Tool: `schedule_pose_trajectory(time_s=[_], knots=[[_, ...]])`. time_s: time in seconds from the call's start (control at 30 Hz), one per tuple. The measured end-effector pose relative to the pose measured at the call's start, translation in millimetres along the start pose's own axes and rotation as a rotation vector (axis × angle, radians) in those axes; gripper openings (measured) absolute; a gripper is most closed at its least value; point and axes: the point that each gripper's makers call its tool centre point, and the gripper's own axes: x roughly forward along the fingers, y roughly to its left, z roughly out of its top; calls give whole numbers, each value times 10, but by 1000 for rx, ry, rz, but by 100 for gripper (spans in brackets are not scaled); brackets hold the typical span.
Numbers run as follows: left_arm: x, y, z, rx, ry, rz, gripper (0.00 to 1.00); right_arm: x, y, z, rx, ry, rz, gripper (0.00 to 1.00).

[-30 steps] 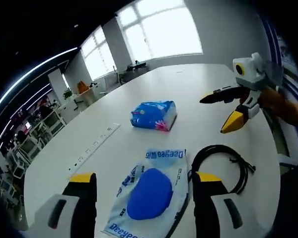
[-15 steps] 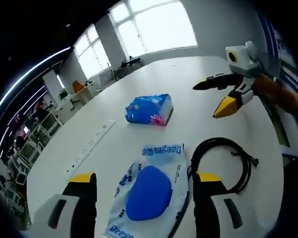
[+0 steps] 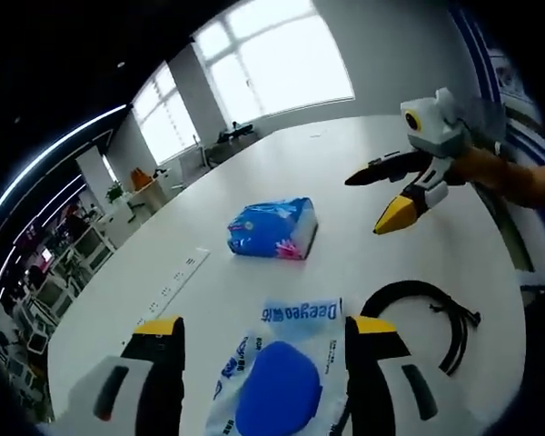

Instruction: Arrange the tabletop items into an orderly group along one side of the table until the central work area is clear of visible clutter.

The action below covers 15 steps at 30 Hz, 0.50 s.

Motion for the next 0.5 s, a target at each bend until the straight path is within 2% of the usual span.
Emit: schedule_pose_trajectory(time_s=[0.1,0.33,0.43,0.5], knots=[[48,15,25,-11,-4,-5,71,6,-27,12,4,-1,3,76],[165,59,116,36,-19,-2,68,33,-89,16,-39,1,-2,72],[227,79,161,44,-36,-7,67,51,-135,25,-24,1,1,70],[279,87,131,66,-16,-14,67,69,-188,18,-13,8,-11,70]])
